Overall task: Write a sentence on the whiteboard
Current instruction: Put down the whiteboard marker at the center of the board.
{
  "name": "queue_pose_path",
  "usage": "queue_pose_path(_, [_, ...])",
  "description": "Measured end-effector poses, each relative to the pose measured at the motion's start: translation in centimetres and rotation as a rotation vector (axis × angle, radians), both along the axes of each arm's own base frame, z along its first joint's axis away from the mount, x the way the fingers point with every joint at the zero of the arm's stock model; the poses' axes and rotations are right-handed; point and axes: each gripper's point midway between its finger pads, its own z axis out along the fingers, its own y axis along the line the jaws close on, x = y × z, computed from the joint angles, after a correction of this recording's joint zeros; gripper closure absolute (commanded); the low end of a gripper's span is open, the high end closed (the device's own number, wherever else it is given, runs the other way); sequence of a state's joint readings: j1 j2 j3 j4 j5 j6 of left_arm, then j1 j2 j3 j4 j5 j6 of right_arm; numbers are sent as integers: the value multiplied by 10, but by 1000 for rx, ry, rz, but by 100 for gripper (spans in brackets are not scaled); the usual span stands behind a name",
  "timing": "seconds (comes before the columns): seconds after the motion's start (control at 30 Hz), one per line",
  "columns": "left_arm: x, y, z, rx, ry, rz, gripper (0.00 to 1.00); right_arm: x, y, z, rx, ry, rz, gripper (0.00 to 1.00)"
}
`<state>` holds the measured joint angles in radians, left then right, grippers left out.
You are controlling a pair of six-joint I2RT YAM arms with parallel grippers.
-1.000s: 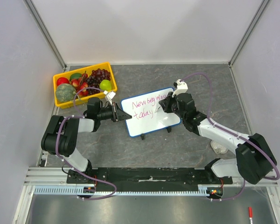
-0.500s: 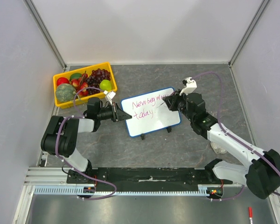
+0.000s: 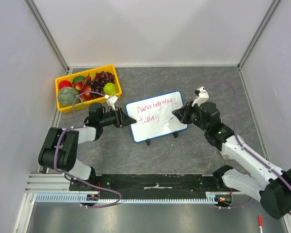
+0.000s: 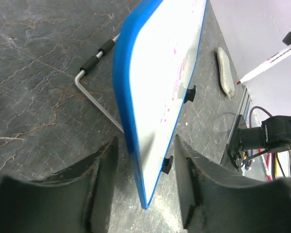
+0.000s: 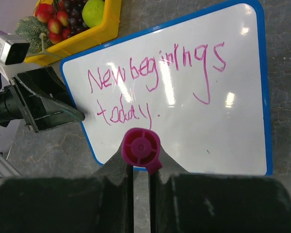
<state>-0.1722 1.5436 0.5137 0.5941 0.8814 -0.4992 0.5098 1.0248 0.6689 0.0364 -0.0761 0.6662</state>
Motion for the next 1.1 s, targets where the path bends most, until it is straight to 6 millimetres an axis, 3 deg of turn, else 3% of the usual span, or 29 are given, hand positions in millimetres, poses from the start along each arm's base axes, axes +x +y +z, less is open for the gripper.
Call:
queue_pose_path(0.07, [-1, 3, 6, 8, -24, 25, 33, -8, -4, 1, 9, 5, 2, 100])
queue_pose_path(0.1, [-1, 4, 10, 12, -37, 37, 21, -12, -5, 0, 13, 12, 4, 100])
queue_pose_path(0.23, [-1, 12, 27, 26, -109, 97, 9, -29, -11, -8, 13, 59, 14, 100])
queue_pose_path(0.43, [1, 33, 54, 73, -179, 262, 8, -51, -16, -31, -1, 165, 35, 100])
queue_pose_path(0.63, [-7, 53, 92, 99, -249, 390, 8, -78, -19, -75, -20, 307, 64, 100])
queue_pose_path(0.8, [-8, 55, 125, 91, -276, 399, 8, -103, -25, -114, -41, 432, 77, 98])
queue_pose_path(1.1, [-16, 41, 183, 39, -338, 306, 7, -124, -28, -142, -37, 533, 86, 86])
